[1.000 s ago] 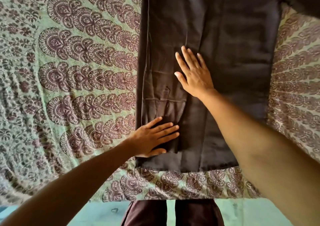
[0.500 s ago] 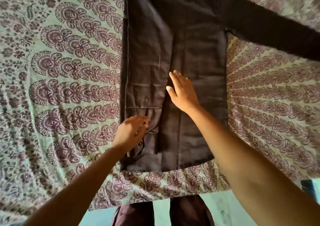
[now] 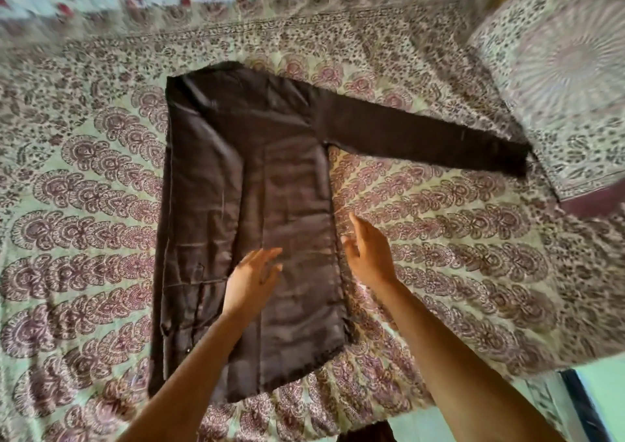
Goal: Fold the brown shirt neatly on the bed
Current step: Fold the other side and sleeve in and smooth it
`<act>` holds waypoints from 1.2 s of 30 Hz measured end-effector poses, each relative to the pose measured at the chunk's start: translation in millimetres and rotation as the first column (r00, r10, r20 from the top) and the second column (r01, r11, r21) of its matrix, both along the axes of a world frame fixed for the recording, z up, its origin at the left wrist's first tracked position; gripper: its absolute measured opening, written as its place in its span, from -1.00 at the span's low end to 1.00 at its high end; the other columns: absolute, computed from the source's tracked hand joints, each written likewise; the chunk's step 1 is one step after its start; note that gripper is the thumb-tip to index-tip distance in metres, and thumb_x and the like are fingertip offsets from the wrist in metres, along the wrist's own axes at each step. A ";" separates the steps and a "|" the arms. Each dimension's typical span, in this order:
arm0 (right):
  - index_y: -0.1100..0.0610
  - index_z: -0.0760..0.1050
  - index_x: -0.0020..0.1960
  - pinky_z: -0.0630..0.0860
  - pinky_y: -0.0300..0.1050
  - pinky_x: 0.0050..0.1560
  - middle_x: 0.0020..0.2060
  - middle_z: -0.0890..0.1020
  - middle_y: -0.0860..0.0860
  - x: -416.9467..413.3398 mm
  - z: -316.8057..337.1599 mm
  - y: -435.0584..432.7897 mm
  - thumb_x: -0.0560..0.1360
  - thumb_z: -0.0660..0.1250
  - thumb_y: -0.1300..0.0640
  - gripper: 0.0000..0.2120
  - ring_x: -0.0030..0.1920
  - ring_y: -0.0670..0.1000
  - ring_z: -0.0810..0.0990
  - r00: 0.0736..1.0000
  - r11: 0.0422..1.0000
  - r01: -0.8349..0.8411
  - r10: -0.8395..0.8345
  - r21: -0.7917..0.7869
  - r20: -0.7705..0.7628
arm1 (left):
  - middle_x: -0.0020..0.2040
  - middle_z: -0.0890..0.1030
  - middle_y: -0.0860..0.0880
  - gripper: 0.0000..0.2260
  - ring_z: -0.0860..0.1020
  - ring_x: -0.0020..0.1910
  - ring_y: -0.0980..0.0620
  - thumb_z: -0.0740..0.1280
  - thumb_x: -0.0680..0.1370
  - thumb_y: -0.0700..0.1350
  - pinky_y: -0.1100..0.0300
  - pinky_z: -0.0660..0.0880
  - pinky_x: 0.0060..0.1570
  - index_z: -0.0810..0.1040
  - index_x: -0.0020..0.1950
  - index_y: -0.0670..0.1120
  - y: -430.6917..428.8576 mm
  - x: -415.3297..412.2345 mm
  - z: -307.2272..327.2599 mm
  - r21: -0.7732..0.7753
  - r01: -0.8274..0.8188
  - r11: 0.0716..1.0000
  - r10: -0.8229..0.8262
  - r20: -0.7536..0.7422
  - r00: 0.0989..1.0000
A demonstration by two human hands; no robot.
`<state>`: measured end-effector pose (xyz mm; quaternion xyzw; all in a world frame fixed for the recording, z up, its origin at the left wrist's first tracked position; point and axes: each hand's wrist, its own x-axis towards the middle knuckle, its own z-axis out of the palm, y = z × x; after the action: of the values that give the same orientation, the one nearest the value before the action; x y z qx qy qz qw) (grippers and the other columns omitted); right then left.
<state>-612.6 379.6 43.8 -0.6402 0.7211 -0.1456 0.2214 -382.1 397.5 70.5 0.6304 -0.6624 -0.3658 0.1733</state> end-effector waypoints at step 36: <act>0.01 0.49 -0.14 0.41 -0.26 -0.27 -0.11 0.55 -0.04 2.4 -63.0 -259.1 0.52 0.26 0.11 -0.93 -0.20 -0.09 0.48 0.372 0.796 0.339 -0.602 0.501 0.706 | -0.41 0.50 -0.01 -0.85 0.48 -0.44 0.07 0.31 0.43 -0.21 0.15 0.33 -0.44 0.38 -0.10 -0.02 27.6 -95.7 -78.0 0.388 -0.414 0.823 0.396 0.130 0.909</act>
<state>-610.2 120.5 -19.1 -0.2150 0.6871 -0.3914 0.5732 -477.8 425.1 -7.5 0.7864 -0.4262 -0.4364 0.0973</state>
